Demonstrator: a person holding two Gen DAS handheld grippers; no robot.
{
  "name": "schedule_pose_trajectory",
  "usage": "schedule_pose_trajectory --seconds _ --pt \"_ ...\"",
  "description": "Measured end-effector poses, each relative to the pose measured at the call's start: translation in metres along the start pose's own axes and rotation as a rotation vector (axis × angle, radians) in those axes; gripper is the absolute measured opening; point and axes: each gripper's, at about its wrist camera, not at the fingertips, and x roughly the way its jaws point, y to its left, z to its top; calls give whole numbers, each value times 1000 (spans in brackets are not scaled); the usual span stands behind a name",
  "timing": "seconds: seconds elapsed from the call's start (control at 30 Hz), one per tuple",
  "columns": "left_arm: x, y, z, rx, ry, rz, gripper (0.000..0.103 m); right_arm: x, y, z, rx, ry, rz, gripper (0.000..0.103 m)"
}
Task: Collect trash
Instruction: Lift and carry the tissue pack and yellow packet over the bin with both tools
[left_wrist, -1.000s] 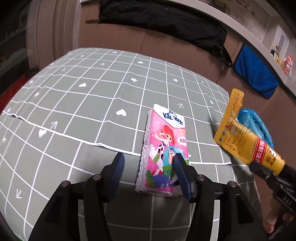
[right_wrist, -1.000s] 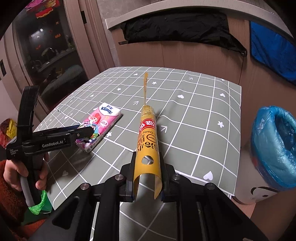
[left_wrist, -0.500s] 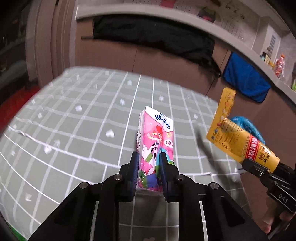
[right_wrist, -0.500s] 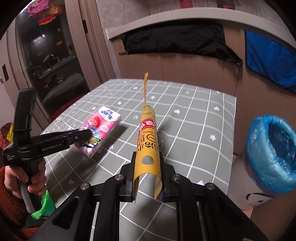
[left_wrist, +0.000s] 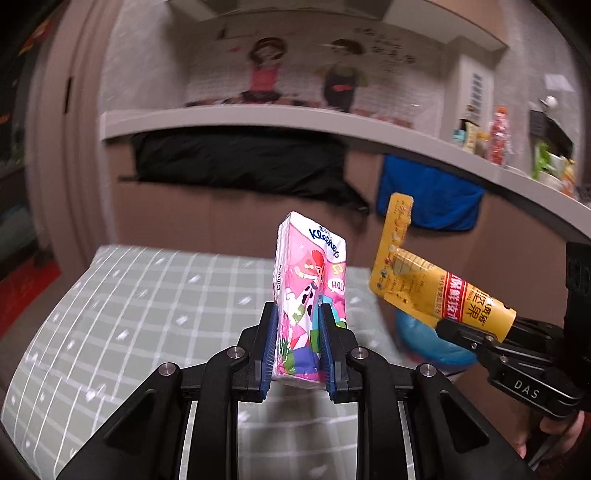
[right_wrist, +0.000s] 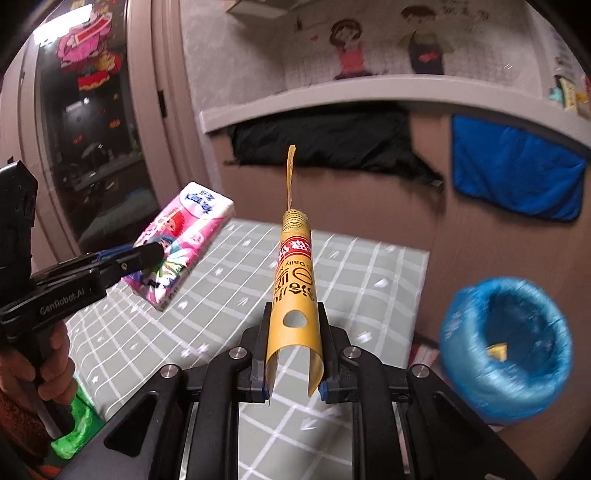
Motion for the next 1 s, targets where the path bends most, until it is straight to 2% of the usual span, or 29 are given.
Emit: schedule_pose_trajectory --seconds 0.17,0.3,0.5,0.7,1.0 --pt "25 -54 21 65 -7 -82 23 -28 -41 8 47 -62 -75 16" --pt "51 -106 36 112 -16 -157 23 -56 -84 11 85 -106 -178 16" --pt "87 -172 43 151 3 -243 23 -84 -139 9 140 -146 -302 16" --pt "124 -211 39 181 58 -273 23 -91 -185 -7 220 -156 -374 16" --pt "170 -233 27 174 128 -272 23 -73 -228 -24 281 -120 -411 16"
